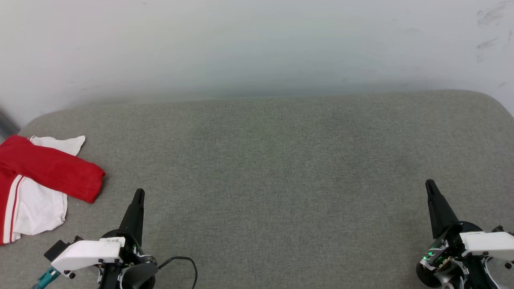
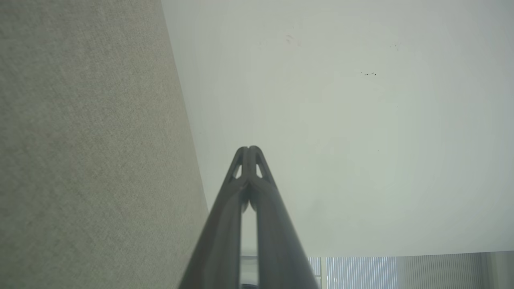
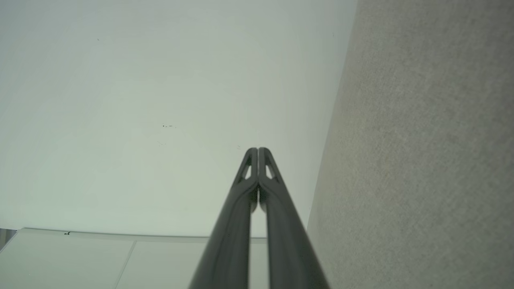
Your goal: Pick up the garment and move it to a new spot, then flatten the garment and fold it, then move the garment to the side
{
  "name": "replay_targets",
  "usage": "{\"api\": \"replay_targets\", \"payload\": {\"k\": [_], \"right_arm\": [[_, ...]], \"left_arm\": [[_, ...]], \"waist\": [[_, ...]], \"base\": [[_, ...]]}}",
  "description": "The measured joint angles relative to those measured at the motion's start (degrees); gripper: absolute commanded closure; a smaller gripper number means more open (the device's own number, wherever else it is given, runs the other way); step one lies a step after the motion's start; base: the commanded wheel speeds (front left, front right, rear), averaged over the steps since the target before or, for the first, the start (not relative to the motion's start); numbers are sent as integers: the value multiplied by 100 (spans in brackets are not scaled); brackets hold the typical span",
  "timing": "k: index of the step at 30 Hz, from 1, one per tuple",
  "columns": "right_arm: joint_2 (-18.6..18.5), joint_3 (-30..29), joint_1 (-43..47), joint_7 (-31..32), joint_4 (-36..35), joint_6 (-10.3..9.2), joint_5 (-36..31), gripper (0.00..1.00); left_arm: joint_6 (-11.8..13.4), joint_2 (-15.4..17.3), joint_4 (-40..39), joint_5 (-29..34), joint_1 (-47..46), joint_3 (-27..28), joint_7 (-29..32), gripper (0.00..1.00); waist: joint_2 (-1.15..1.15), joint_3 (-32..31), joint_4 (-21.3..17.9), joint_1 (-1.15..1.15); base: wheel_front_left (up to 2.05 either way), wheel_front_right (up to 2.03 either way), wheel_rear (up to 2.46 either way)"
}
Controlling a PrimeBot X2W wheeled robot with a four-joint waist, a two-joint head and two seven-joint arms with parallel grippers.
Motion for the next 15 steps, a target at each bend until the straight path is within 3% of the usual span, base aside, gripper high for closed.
{"api": "replay_targets", "payload": {"k": [15], "right_arm": [[0,0,0,0,0,0,0,100]], "left_arm": [[0,0,0,0,0,-2,0,100]], "waist": [[0,0,0,0]], "base": [[0,0,0]]}}
